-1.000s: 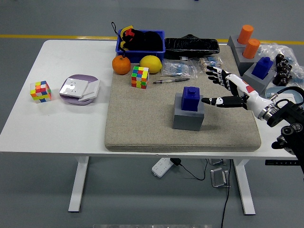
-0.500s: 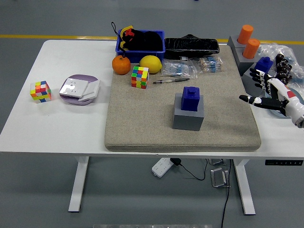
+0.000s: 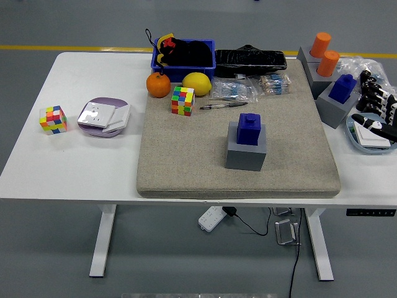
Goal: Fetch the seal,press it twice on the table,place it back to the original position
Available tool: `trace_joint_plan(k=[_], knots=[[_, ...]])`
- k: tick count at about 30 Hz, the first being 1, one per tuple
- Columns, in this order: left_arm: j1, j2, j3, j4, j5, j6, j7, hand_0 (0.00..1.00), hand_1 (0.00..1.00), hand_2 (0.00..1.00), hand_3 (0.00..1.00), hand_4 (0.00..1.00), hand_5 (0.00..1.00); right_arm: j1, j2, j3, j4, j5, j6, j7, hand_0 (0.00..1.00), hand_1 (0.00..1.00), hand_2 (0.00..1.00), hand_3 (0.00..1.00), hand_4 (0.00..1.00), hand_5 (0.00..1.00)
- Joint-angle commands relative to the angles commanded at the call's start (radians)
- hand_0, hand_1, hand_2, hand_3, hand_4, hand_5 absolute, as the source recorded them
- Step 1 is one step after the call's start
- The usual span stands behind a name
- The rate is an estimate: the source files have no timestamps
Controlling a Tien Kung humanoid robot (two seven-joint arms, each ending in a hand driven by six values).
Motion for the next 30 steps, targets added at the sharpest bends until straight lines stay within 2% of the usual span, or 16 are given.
trace_joint_plan(k=[9,10,15,16,21,22,30], knots=[[0.002,0.001,-0.009,-0.002,0.010,0.008,0.000,0.815,0.816,0.787,0.837,0.803,0.403,-0.026,0.021,0.090,0.025,-0.003,-0.012,-0.016,0.930,0.899,0.897,0.907,0.998,0.457],[0.002,0.001,-0.010,-0.002,0.011,0.010,0.001,0.815,0.816,0.787,0.836,0.801,0.405,-0.029,0.023,0.097,0.027,0.000,-0.014,-0.016,0.912,0.876,0.870,0.839,0.985,0.371],[0.005,0.000,-0.011,-0.001,0.011,0.009,0.001,0.815,0.816,0.787,0.836,0.801,0.405,-0.041,0.024,0.129,0.037,0.002,-0.017,-0.020,0.912,0.876,0.870,0.839,0.985,0.371],[0.005,0.000,-0.012,-0.001,0.011,0.009,0.001,0.815,0.816,0.787,0.835,0.802,0.402,-0.043,0.025,0.134,0.039,0.005,-0.018,-0.021,0.893,0.858,0.840,0.805,0.960,0.341],[0.002,-0.001,-0.014,-0.001,0.015,0.012,0.002,0.815,0.816,0.787,0.835,0.802,0.402,-0.055,0.030,0.168,0.048,0.017,-0.042,-0.012,0.893,0.858,0.840,0.805,0.960,0.341],[0.002,-0.001,-0.015,-0.001,0.015,0.012,0.002,0.815,0.816,0.787,0.835,0.802,0.404,-0.056,0.031,0.172,0.049,0.018,-0.044,-0.011,0.860,0.782,0.744,0.710,0.897,0.272],[0.004,-0.001,-0.018,-0.001,0.017,0.011,0.002,0.815,0.815,0.788,0.835,0.800,0.402,-0.068,0.038,0.210,0.059,0.010,-0.042,-0.021,0.836,0.759,0.730,0.680,0.889,0.271]])
